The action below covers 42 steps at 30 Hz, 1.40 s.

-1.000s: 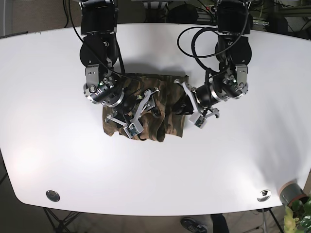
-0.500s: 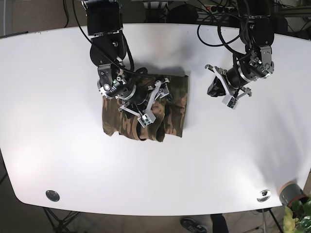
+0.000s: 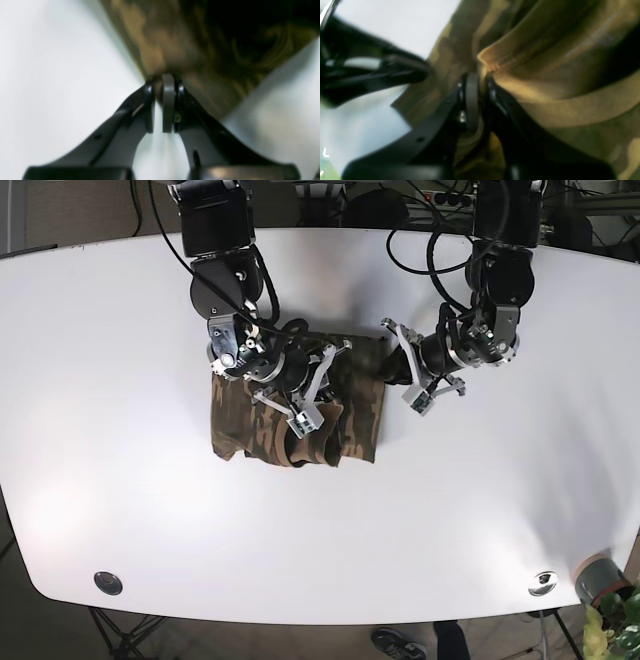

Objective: Fold the T-shirt properly
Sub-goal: 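Press the folded bundle with both grippers and lift the left gripper away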

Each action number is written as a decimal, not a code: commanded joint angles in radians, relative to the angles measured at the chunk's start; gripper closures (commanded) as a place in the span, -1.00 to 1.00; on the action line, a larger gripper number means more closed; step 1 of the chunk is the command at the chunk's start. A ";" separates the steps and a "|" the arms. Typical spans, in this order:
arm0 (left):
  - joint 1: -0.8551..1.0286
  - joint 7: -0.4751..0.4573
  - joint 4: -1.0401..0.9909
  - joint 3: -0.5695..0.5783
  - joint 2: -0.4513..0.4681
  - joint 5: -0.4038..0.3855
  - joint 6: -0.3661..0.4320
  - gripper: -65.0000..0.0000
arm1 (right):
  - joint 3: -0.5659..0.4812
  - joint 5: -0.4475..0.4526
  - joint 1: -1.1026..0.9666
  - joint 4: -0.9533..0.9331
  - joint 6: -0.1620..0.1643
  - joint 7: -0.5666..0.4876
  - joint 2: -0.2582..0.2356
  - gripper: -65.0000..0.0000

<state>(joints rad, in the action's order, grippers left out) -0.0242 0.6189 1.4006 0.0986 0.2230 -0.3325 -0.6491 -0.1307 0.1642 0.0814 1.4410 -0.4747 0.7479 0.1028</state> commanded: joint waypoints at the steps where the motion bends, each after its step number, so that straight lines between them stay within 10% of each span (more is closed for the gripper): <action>1: -0.012 -0.035 -0.034 0.005 0.003 0.003 -0.002 0.90 | 0.001 0.028 0.016 0.059 -0.008 -0.009 0.007 0.92; 25: 0.007 -0.112 0.013 -0.003 -0.017 0.002 -0.011 0.91 | -0.157 0.024 0.011 0.119 -0.006 0.072 0.044 0.89; 33: 0.060 -0.109 0.145 -0.087 -0.017 0.003 -0.011 0.91 | -0.157 0.030 0.001 0.171 -0.006 0.072 0.041 -0.05; 42: 0.158 -0.109 0.236 -0.214 0.026 0.003 -0.011 0.91 | -0.116 0.018 0.030 0.246 0.021 0.072 0.041 -0.17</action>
<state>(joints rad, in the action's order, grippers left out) 0.1436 0.5316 1.6127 -0.0944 0.2424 -0.3126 -0.6563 -0.2710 0.1799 0.0772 1.6680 -0.4717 0.8421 0.1356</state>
